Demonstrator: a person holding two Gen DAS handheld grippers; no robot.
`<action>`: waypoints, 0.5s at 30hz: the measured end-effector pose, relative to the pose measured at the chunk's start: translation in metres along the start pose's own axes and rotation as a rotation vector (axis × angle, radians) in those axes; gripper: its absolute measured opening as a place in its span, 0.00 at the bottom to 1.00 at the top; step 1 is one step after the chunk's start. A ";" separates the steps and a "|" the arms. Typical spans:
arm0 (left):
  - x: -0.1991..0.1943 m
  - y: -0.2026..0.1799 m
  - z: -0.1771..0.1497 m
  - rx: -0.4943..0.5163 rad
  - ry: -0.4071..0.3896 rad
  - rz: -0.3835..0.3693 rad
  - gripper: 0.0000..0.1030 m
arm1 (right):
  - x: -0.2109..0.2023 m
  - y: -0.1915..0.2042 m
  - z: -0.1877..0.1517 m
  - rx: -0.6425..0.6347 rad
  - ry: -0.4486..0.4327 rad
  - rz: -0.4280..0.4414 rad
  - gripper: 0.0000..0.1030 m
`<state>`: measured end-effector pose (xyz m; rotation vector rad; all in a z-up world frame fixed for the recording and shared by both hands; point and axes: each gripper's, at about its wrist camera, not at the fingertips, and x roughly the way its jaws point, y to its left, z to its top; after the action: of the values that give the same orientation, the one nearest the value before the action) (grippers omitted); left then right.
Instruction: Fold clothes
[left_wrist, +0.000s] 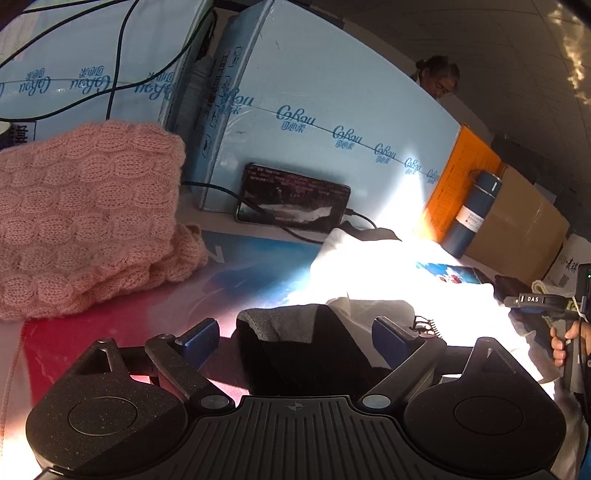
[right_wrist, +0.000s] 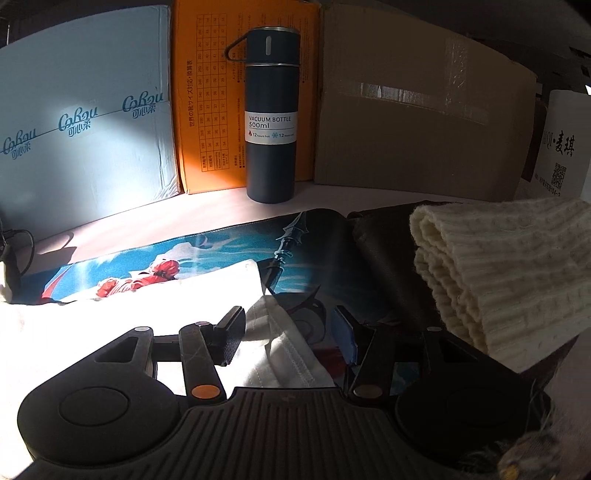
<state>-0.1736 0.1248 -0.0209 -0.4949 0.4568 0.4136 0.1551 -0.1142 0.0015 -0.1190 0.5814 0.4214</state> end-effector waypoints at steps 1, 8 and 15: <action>0.006 0.000 0.003 0.010 0.016 0.000 0.75 | -0.004 -0.002 0.000 0.015 -0.011 0.009 0.52; 0.008 -0.005 0.002 0.135 0.051 0.073 0.08 | -0.035 -0.014 -0.012 -0.006 -0.095 -0.006 0.56; -0.003 -0.015 0.000 0.222 0.004 0.184 0.52 | -0.096 -0.045 -0.037 -0.002 -0.199 0.033 0.63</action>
<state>-0.1688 0.1118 -0.0139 -0.2397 0.5469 0.5316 0.0830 -0.1971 0.0236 -0.0688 0.3880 0.4602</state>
